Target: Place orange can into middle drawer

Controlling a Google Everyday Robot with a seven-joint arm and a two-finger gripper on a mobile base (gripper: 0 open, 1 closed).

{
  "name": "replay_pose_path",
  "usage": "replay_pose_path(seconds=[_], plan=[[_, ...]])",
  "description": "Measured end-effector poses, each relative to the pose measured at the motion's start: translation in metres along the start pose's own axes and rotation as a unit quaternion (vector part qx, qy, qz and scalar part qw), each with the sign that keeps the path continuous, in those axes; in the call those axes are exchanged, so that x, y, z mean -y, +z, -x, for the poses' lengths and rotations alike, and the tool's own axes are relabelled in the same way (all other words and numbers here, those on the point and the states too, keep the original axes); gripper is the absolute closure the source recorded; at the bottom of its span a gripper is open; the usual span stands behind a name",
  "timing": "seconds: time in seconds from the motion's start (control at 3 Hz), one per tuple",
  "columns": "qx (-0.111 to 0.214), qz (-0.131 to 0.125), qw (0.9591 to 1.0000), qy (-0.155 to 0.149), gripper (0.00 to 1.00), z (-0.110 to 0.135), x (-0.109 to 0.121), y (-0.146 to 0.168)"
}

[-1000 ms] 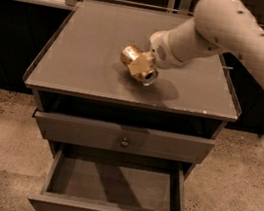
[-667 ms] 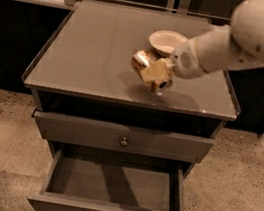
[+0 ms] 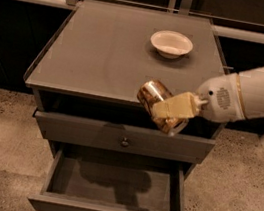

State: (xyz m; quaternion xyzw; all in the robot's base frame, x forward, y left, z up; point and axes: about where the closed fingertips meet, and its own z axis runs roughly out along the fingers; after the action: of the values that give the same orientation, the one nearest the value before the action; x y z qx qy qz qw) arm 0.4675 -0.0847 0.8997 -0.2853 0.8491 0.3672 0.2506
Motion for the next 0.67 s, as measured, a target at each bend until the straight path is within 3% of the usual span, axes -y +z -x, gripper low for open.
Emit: replay_pose_path(seconds=[0.33, 0.67], plan=[[0.015, 0.037, 0.9977, 0.054, 1.00, -0.0390, -0.0295, -0.0134], [0.022, 0.041, 0.9965, 0.069, 1.00, -0.0458, -0.0311, -0.0177]])
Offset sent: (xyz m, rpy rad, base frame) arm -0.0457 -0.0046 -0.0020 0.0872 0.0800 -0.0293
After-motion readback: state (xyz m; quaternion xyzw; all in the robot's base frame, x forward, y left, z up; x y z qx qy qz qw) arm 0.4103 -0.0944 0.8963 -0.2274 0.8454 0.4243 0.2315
